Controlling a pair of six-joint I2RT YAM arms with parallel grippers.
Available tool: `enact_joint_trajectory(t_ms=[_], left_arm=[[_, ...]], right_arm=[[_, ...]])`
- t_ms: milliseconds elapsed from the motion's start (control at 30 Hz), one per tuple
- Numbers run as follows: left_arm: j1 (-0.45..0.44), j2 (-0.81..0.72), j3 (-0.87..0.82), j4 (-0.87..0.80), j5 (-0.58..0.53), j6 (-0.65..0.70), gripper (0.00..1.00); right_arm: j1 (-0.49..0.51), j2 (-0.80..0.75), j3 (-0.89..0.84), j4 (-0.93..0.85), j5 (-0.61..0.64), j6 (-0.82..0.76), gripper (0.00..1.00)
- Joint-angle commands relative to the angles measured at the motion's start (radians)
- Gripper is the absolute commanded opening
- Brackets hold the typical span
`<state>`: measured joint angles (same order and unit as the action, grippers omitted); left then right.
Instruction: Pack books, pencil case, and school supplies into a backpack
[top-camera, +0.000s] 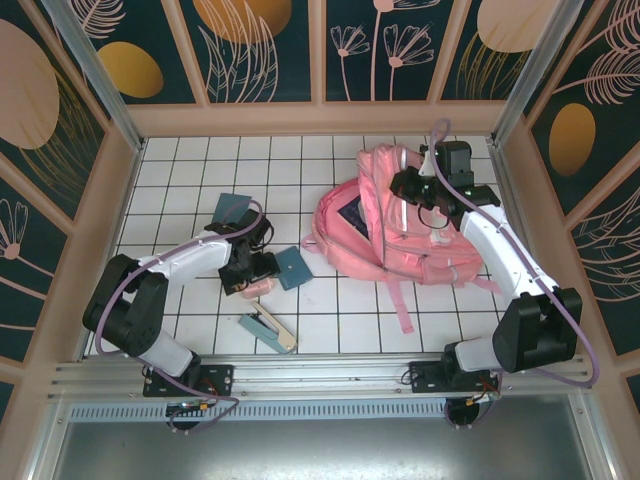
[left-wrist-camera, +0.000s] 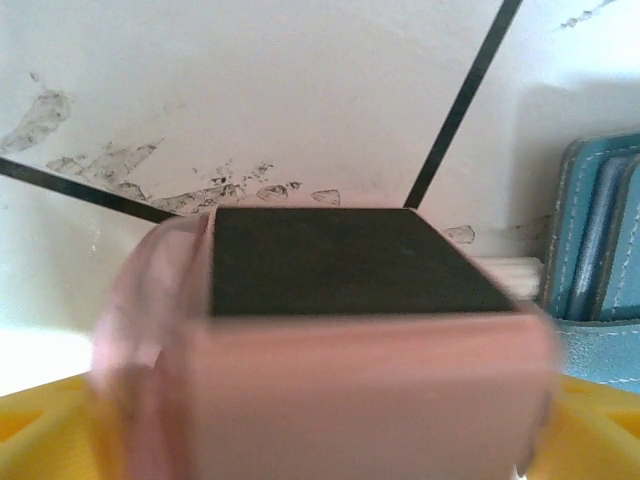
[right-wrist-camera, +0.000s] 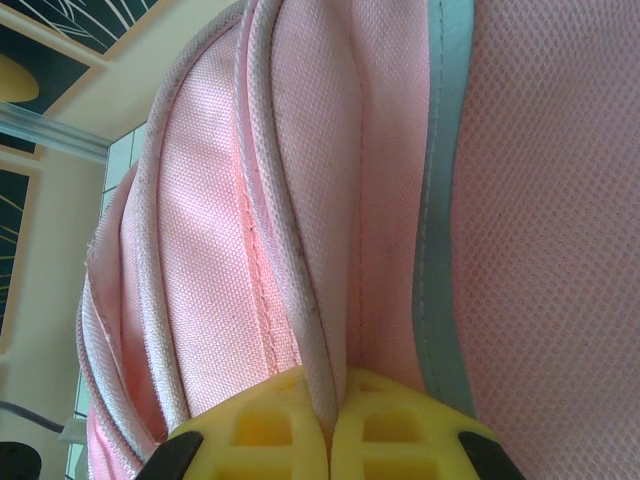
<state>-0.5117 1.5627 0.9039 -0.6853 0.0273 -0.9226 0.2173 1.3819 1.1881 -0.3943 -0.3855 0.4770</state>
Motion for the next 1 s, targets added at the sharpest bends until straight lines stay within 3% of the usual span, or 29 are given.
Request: enact_joint_trajectory(t_ms=[0, 133, 567, 733, 900, 967], left_arm=[[-0.002, -0.014, 0.033, -0.057, -0.042, 0.026, 0.99], [-0.001, -0.005, 0.056, -0.089, -0.068, 0.042, 0.97], [0.002, 0.060, 0.086, -0.079, -0.092, 0.068, 0.78], [0.002, 0.057, 0.074, -0.045, -0.060, 0.067, 0.57], [0.003, 0.049, 0.046, -0.021, -0.046, 0.076, 0.55], [0.003, 0.053, 0.052, -0.027, -0.045, 0.097, 0.48]], right_arm=[[0.007, -0.012, 0.030, 0.035, -0.019, -0.008, 0.00], [0.009, -0.014, 0.027, 0.038, -0.019, -0.006, 0.00], [0.017, -0.031, 0.019, 0.045, -0.018, 0.002, 0.00], [0.017, -0.039, 0.015, 0.045, -0.012, 0.000, 0.00], [0.016, -0.046, 0.013, 0.048, -0.013, 0.005, 0.00], [0.018, -0.048, 0.021, 0.044, -0.012, 0.003, 0.00]])
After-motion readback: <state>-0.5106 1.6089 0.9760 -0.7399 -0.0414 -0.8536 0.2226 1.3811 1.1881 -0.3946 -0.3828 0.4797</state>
